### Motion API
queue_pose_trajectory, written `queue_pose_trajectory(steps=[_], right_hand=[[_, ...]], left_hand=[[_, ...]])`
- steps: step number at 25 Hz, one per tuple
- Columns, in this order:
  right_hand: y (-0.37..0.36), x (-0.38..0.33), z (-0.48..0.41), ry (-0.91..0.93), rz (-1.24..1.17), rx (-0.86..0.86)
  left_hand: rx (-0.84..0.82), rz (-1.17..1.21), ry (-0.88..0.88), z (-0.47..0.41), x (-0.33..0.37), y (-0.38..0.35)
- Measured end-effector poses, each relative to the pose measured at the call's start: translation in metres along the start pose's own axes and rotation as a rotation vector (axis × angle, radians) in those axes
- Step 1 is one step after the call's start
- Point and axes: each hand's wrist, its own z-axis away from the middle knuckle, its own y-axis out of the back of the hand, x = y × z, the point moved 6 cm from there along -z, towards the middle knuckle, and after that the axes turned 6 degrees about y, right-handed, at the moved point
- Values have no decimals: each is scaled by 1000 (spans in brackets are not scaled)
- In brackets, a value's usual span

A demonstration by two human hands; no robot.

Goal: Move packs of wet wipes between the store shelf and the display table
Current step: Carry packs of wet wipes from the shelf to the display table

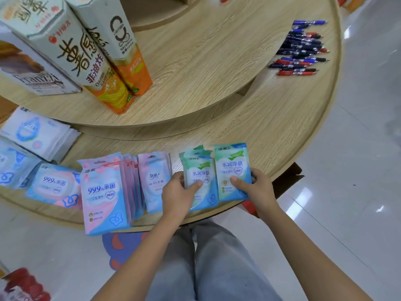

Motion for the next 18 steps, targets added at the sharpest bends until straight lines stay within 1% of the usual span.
queue_pose_trajectory(steps=[2, 4, 7, 9, 11, 14, 18], right_hand=[[10, -7, 21, 13, -64, 38], [25, -12, 49, 43, -129, 96], [50, -13, 102, 122, -207, 207], [68, -2, 144, 159, -248, 326], [89, 18, 194, 194, -302, 491], [116, 49, 267, 240, -382, 705], [147, 101, 373, 282, -547, 989]], left_hand=[[-58, 200, -39, 14, 4, 10], [-146, 348, -94, 28, 10, 17], [-325, 430, -202, 57, 32, 15], [-472, 405, -272, 81, 43, 3], [-629, 336, -334, 115, 51, -19], [-833, 252, -375, 170, 51, -53], [-1103, 119, -416, 269, 38, -96]])
